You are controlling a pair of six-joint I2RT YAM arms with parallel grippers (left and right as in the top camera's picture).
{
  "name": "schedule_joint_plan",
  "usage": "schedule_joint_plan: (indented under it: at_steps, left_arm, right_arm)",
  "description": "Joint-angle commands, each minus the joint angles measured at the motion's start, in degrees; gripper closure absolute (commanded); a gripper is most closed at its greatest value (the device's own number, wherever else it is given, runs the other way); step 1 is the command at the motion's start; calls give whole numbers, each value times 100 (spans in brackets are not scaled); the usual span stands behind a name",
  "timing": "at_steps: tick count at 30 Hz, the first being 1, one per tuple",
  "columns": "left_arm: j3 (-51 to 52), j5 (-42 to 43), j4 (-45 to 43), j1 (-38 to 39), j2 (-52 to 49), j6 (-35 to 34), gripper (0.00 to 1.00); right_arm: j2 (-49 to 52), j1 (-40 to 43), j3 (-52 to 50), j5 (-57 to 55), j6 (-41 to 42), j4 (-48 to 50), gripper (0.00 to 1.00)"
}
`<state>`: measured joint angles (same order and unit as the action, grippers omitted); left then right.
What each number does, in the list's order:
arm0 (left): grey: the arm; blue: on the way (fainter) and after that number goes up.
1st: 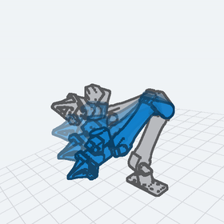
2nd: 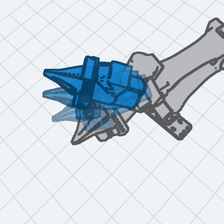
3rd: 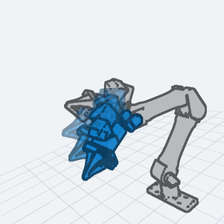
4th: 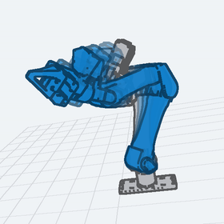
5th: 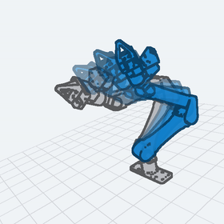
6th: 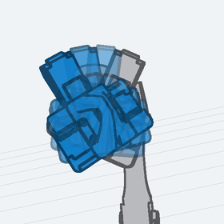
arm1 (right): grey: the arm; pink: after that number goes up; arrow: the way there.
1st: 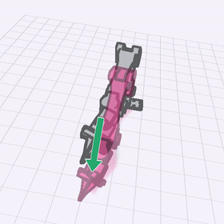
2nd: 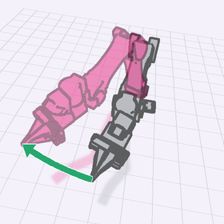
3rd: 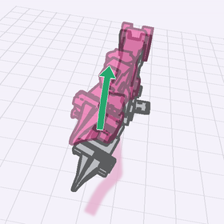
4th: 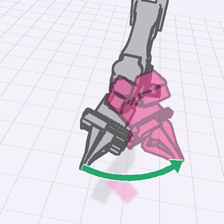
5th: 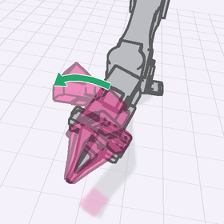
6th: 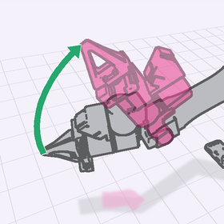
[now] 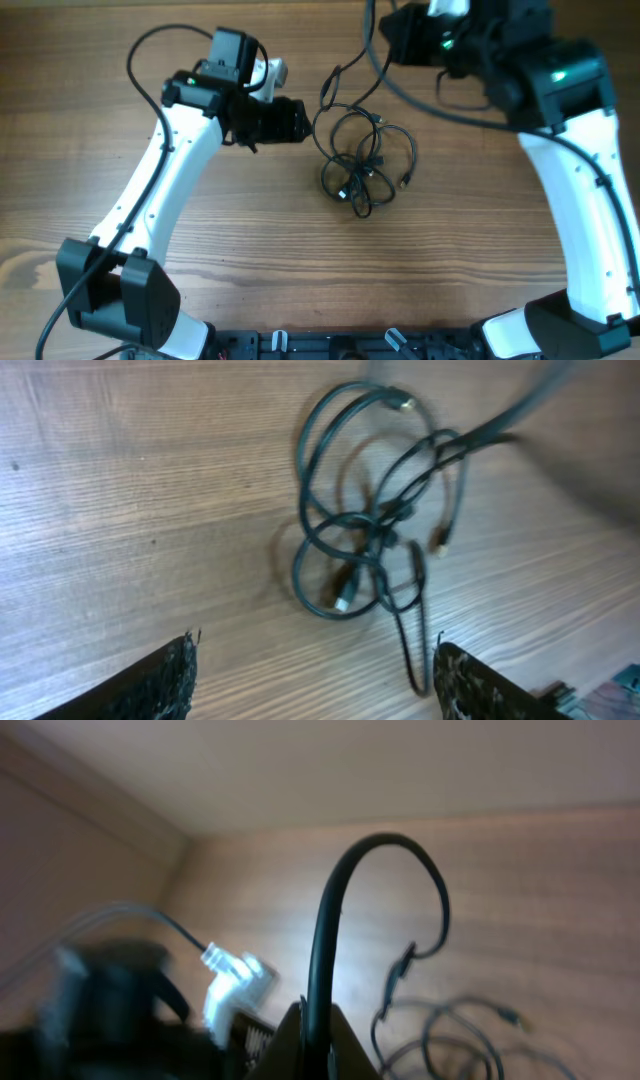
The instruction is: Untangle cables
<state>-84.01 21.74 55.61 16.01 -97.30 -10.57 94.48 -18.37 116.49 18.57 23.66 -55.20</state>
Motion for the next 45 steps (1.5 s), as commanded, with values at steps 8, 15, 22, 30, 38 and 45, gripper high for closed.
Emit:
schedule_joint_plan:
  at_steps: [8, 15, 22, 30, 38, 45]
  left_arm:
    - [505, 245, -614, 256, -24, -17, 19]
    - [505, 363, -1436, 688, -511, -431, 20]
    - [505, 977, -2468, 1185, -691, -326, 18]
    - [505, -472, -2776, 1615, -988, -540, 18]
    - [505, -730, -2723, 1613, -1554, -708, 27]
    - [503, -791, -2387, 1497, -1423, -695, 31]
  right_arm:
    - [-17, 1475, 1633, 2201, 382, 780, 96]
    - [-107, 1519, 1755, 2529, 470, 442, 96]
    - [-105, 1523, 1738, 2483, 46, -208, 96]
    - [-105, 1523, 1738, 2769, 46, -177, 96]
    - [-107, 1545, 1740, 3982, 1137, 1266, 96]
    - [-105, 2120, 1740, 1613, 212, 415, 96]
